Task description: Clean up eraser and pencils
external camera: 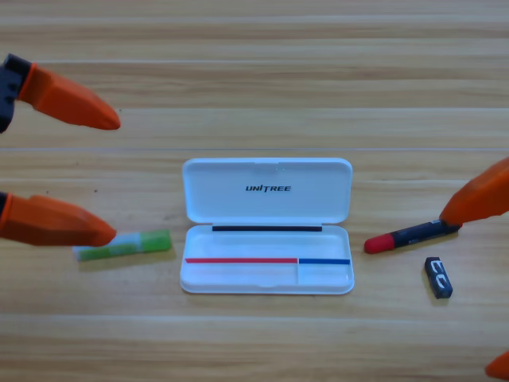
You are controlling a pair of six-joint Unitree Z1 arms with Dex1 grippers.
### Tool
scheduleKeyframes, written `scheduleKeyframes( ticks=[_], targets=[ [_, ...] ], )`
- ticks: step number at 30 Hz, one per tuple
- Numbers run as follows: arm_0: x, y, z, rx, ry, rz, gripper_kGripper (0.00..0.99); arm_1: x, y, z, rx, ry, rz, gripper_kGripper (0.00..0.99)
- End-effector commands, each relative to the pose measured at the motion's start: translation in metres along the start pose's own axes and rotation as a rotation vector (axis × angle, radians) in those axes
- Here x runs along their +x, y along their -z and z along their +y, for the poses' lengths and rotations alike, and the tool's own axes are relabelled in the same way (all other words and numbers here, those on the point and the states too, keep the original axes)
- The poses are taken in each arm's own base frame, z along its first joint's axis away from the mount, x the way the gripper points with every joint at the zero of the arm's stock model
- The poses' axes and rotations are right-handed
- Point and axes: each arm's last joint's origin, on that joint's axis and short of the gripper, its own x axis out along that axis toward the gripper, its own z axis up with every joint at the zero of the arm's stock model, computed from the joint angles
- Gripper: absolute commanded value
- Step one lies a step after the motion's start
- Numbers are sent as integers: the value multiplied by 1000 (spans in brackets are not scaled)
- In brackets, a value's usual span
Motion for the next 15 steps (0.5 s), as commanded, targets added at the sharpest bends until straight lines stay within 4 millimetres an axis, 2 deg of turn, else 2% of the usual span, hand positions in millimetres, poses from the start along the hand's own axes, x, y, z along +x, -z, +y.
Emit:
scheduleKeyframes(
  ticks=[1, 10, 15],
  targets=[
    [13, 7, -3, 6, 37, 43, 986, 12, -2, 1, -3, -19, 24, 983],
    [16, 10, -3, 17, 29, 64, 990, -2, 5, 1, 66, 79, 21, 985],
    [15, 10, 3, 65, -55, 120, 989, -9, 16, -17, 253, 203, 41, 985]
  ],
)
